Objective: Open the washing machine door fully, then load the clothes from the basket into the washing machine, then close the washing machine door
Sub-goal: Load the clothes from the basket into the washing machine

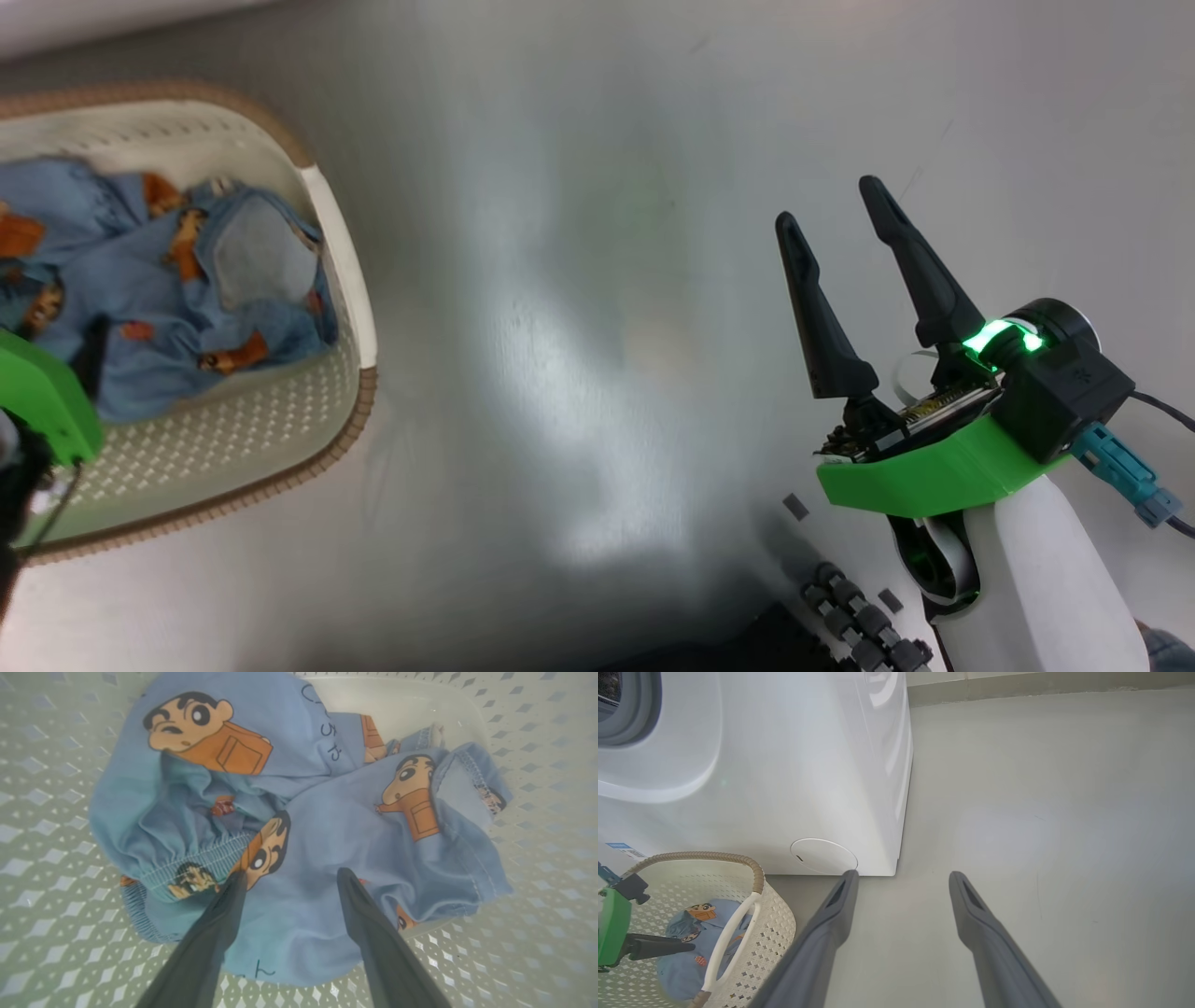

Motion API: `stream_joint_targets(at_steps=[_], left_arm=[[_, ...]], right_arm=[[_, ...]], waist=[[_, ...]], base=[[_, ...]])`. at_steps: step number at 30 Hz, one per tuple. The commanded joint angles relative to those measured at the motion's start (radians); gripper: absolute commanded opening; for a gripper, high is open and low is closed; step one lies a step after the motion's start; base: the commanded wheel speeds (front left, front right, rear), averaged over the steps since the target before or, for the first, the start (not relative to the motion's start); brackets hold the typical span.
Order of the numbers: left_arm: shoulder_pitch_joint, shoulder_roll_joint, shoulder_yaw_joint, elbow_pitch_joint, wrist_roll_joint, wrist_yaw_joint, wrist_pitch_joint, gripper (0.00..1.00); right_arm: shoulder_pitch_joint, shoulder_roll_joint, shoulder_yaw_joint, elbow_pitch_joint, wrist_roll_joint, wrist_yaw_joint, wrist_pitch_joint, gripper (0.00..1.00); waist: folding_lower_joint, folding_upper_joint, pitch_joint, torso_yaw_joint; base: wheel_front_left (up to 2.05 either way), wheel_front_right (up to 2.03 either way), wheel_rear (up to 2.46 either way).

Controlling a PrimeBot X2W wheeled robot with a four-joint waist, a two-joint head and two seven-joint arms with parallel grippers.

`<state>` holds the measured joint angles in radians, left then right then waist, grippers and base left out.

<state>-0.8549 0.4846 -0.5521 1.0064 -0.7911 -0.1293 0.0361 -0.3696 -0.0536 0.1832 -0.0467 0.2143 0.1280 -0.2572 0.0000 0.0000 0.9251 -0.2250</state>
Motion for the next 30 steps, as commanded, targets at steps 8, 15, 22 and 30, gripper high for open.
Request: stream_joint_targets(at_steps=[8, 15, 22, 30], left_arm=[[-0.080, 0.067, -0.022, 0.052, -0.036, -0.001, -0.008, 1.00], [-0.118, 0.041, -0.084, 0.032, -0.072, -0.001, 0.002, 1.00], [-0.138, 0.021, -0.162, 0.063, -0.068, -0.001, -0.015, 1.00], [-0.165, -0.006, -0.241, 0.096, -0.060, -0.001, -0.043, 0.00]], right_arm=[[0.055, 0.003, 0.020, -0.048, -0.014, 0.003, -0.005, 1.00], [0.080, 0.003, 0.010, -0.057, -0.019, 0.003, -0.005, 1.00], [0.112, 0.003, -0.003, -0.077, -0.029, 0.003, -0.005, 1.00], [0.133, 0.003, -0.028, -0.094, -0.037, 0.003, -0.005, 1.00]], waist=[[0.0000, 0.0000, 0.082, -0.008], [0.0000, 0.0000, 0.094, -0.007], [0.0000, 0.0000, 0.096, -0.006], [0.0000, 0.0000, 0.103, -0.001]], base=[[0.00, 0.00, 0.00], [0.00, 0.00, 0.00], [0.00, 0.00, 0.00], [0.00, 0.00, 0.00]])
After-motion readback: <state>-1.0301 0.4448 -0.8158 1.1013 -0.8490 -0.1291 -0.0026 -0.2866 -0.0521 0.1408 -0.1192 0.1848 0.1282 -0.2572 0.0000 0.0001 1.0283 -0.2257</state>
